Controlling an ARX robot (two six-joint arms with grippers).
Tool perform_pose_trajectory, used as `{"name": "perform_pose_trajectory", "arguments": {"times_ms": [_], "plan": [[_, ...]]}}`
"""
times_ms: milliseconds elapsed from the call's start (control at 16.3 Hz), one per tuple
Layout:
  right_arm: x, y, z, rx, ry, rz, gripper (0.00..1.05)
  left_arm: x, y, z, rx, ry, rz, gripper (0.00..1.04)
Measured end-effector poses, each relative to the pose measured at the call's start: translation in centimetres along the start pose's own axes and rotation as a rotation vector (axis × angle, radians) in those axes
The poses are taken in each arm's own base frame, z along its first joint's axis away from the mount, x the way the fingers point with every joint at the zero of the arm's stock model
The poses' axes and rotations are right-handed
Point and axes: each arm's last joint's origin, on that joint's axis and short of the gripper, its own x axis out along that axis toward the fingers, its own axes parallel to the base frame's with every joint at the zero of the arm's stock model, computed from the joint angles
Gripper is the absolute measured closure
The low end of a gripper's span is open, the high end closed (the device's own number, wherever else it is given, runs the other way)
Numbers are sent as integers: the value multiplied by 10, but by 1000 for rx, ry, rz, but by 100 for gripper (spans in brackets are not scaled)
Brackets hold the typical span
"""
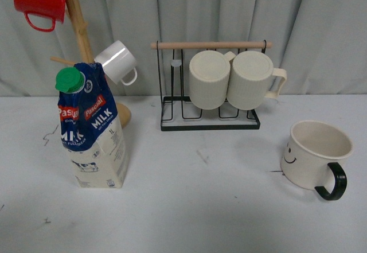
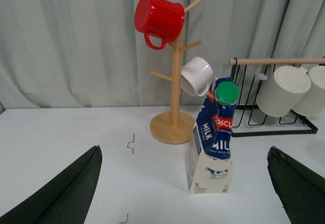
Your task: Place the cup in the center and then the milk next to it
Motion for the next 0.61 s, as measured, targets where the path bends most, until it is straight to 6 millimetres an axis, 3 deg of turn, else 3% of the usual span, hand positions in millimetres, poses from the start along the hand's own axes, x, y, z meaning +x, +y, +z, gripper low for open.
{"name": "perform_pose_trajectory", "arguments": {"times_ms": [614], "plan": [[0, 0, 0, 0, 0, 0, 6, 0, 0, 0, 0, 0, 0, 7]]}}
